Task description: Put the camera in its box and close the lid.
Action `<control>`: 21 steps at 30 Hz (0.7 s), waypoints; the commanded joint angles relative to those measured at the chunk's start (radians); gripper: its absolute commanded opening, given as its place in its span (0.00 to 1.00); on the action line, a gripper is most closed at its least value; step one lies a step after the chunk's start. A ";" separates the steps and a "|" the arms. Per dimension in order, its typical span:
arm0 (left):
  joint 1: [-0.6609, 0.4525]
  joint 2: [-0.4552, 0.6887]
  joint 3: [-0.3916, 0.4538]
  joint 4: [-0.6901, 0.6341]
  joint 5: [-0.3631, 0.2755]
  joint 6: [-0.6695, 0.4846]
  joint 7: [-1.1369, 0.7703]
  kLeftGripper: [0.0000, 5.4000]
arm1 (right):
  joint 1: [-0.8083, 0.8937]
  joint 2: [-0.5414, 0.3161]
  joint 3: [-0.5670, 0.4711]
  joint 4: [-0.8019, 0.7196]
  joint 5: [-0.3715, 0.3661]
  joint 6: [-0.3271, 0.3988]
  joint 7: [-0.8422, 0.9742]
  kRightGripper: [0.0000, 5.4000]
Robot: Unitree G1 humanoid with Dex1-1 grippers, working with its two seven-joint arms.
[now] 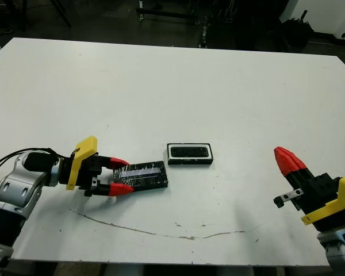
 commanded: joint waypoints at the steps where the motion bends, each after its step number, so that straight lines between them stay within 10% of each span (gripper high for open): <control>1: 0.035 -0.032 0.050 -0.016 -0.030 -0.012 0.056 0.59 | 0.002 -0.010 -0.005 0.006 -0.001 0.008 -0.004 0.00; 8: -0.031 -0.078 0.116 0.013 -0.126 0.080 0.093 0.59 | 0.003 -0.007 0.000 0.012 0.005 0.013 -0.002 0.00; 21: -0.288 -0.157 0.011 0.323 0.023 -0.031 0.045 0.59 | 0.013 0.002 0.009 0.008 0.012 0.000 -0.001 0.00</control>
